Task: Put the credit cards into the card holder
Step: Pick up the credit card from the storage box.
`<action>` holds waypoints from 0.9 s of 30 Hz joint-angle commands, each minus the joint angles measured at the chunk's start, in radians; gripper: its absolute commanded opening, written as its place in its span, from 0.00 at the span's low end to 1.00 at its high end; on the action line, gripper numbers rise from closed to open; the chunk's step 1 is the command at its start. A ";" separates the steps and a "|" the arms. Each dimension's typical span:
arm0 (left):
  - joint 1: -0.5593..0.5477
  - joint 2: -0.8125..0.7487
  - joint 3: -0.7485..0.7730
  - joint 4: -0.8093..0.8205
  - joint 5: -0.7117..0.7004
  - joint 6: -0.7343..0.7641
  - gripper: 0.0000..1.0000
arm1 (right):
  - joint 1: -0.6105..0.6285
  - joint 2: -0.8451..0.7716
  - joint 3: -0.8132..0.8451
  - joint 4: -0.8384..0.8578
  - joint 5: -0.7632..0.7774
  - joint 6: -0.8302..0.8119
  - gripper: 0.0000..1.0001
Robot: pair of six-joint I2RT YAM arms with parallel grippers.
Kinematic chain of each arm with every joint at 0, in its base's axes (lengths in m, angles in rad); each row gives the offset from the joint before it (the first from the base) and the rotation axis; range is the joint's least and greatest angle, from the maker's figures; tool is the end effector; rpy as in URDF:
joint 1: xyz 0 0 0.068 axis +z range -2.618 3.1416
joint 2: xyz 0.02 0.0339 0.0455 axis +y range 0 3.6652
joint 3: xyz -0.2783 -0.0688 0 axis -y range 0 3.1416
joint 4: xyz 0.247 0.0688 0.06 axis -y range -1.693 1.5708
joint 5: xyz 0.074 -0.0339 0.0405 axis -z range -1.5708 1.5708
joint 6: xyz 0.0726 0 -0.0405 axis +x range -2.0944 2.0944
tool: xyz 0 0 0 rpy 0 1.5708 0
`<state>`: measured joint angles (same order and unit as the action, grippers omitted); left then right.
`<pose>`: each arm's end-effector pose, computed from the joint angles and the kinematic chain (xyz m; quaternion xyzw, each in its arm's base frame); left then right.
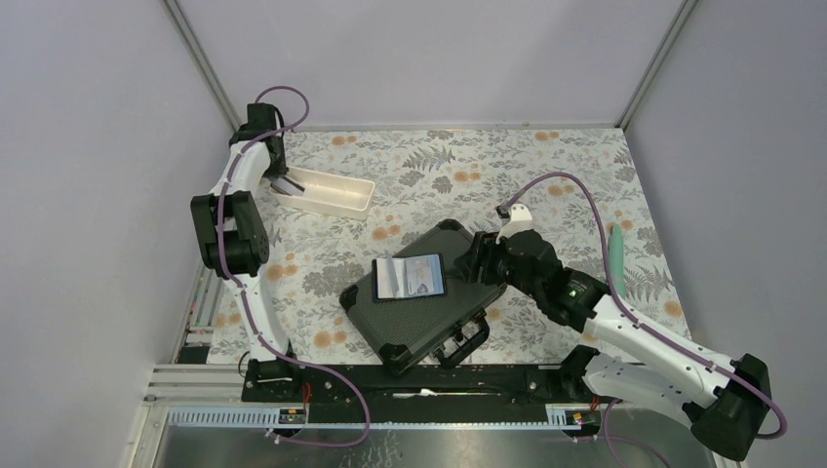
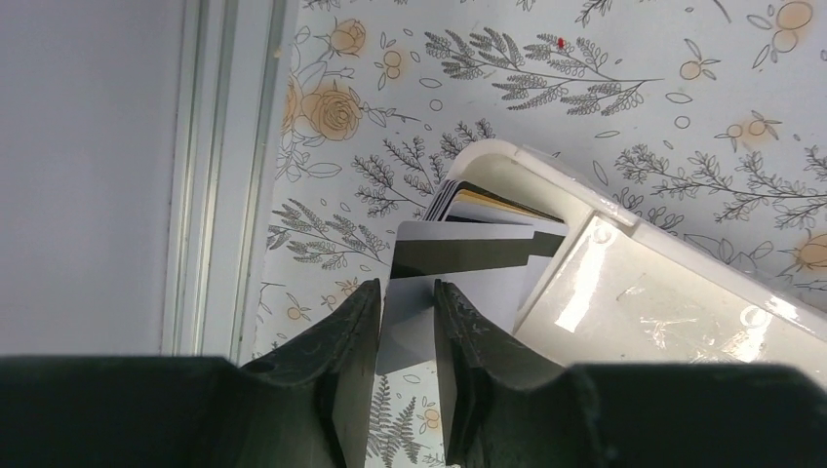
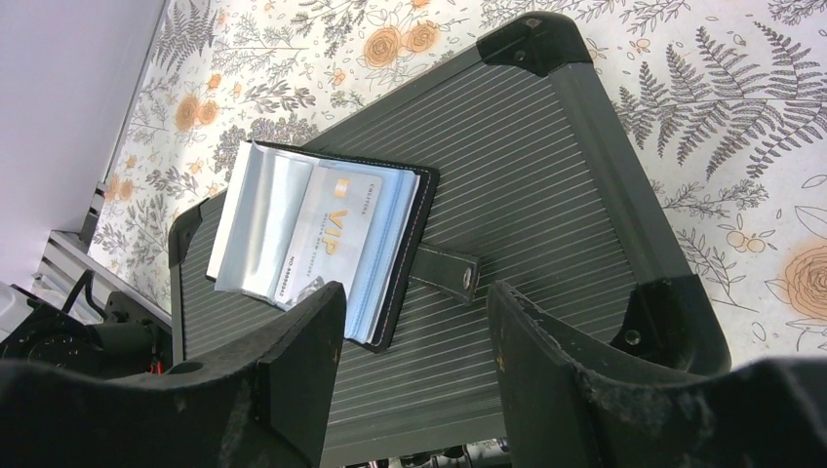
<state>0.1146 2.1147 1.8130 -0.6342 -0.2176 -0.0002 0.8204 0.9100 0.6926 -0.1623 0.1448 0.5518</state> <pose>0.4985 0.0732 0.2189 -0.0880 0.9409 0.1207 0.3039 0.1705 0.1675 0.2845 -0.0703 0.8237 0.3081 0.4708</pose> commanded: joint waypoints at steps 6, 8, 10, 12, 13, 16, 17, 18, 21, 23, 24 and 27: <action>0.006 -0.073 0.010 0.026 -0.012 0.002 0.11 | 0.008 -0.037 0.029 -0.012 0.011 0.015 0.61; 0.006 -0.079 0.011 0.020 -0.002 0.003 0.04 | 0.008 -0.040 0.030 -0.016 0.013 0.016 0.61; 0.007 -0.096 0.010 0.016 0.011 -0.025 0.01 | 0.008 -0.040 0.035 -0.023 0.013 0.015 0.61; 0.007 -0.119 0.003 0.014 0.032 -0.032 0.00 | 0.008 -0.040 0.041 -0.028 0.014 0.012 0.61; 0.007 -0.133 0.002 0.010 0.044 -0.034 0.00 | 0.008 -0.042 0.041 -0.030 0.015 0.010 0.61; 0.006 -0.164 0.003 -0.011 0.094 -0.053 0.00 | 0.008 -0.042 0.047 -0.036 0.013 0.007 0.61; 0.007 -0.176 0.002 -0.017 0.112 -0.060 0.00 | 0.007 -0.044 0.048 -0.039 0.013 0.005 0.61; 0.006 -0.184 0.002 -0.023 0.128 -0.067 0.00 | 0.009 -0.044 0.050 -0.042 0.013 0.005 0.61; 0.006 -0.204 -0.002 -0.045 0.181 -0.077 0.00 | 0.008 -0.054 0.054 -0.051 0.011 0.004 0.61; 0.007 -0.210 -0.006 -0.054 0.198 -0.083 0.00 | 0.008 -0.064 0.054 -0.058 0.012 0.005 0.61; 0.006 -0.212 -0.006 -0.063 0.203 -0.087 0.00 | 0.008 -0.069 0.053 -0.062 0.012 0.006 0.61; 0.006 -0.237 -0.006 -0.080 0.213 -0.108 0.00 | 0.008 -0.089 0.049 -0.068 0.018 0.011 0.61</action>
<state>0.1158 1.9385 1.8057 -0.6941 -0.0551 -0.0731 0.8204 0.8558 0.7025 -0.2192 0.1452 0.5583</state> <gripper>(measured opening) 0.033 0.609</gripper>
